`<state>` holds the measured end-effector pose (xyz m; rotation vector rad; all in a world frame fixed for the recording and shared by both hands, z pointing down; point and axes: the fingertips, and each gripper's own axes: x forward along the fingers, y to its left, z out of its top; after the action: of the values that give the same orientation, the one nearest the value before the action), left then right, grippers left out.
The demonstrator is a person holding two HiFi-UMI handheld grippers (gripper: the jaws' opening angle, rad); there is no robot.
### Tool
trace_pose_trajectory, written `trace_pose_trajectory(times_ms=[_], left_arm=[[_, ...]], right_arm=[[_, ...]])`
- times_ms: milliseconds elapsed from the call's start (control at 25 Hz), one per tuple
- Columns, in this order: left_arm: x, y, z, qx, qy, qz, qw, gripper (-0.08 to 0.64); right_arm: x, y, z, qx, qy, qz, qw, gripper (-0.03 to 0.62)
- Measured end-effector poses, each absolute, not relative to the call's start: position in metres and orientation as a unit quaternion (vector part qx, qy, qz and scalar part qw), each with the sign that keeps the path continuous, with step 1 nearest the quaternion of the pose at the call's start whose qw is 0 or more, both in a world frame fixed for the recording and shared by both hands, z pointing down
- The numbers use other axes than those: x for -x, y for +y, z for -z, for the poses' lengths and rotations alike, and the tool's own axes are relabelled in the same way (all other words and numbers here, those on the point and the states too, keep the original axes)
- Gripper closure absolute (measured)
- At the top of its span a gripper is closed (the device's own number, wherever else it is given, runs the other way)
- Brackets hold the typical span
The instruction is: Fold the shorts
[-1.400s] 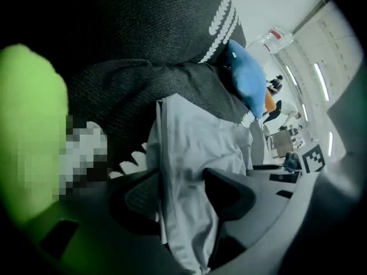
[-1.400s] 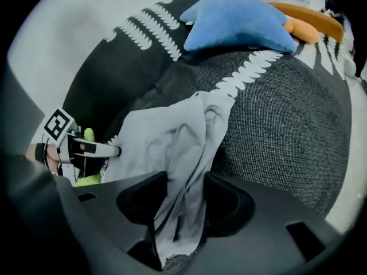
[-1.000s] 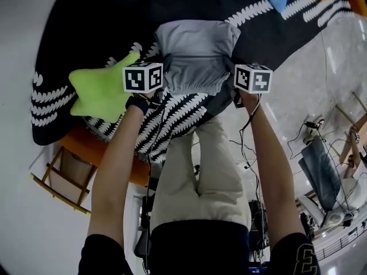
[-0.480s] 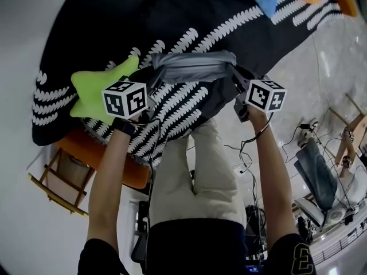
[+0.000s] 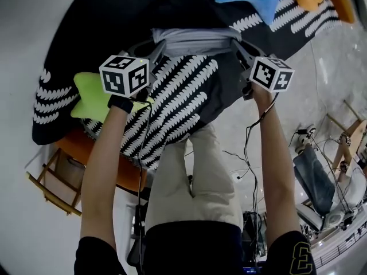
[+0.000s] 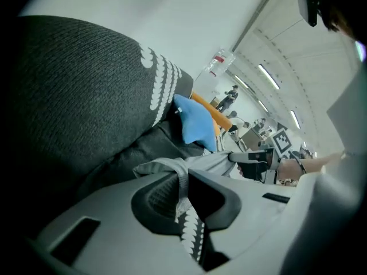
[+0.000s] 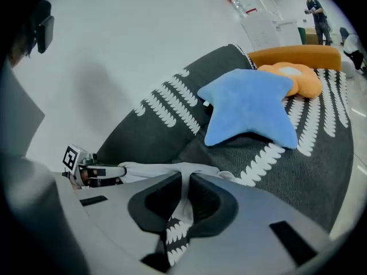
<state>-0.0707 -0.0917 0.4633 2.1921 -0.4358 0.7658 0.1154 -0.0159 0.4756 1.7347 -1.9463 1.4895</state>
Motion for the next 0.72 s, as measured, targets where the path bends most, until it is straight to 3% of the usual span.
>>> trace_pose_trajectory(times_ms=[320,560,720], left_arm=[[0.074,-0.121,-0.449,-0.875,-0.192,-0.271,0.351,0.525],[0.108,-0.06,-0.542,-0.852,-0.197,-0.326,0.359,0.525],[0.123,-0.019,-0.564,-0.834,-0.176,-0.364,0.374,0.506]], right_arm=[[-0.111,-0.056,-0.458,-0.581,-0.68,-0.443,0.064,0.546],[-0.074,0.012,-0.56,-0.536,-0.668,-0.488,0.164,0.546],[-0.06,0.048,-0.576,-0.52,-0.664,-0.497,0.203,0.54]])
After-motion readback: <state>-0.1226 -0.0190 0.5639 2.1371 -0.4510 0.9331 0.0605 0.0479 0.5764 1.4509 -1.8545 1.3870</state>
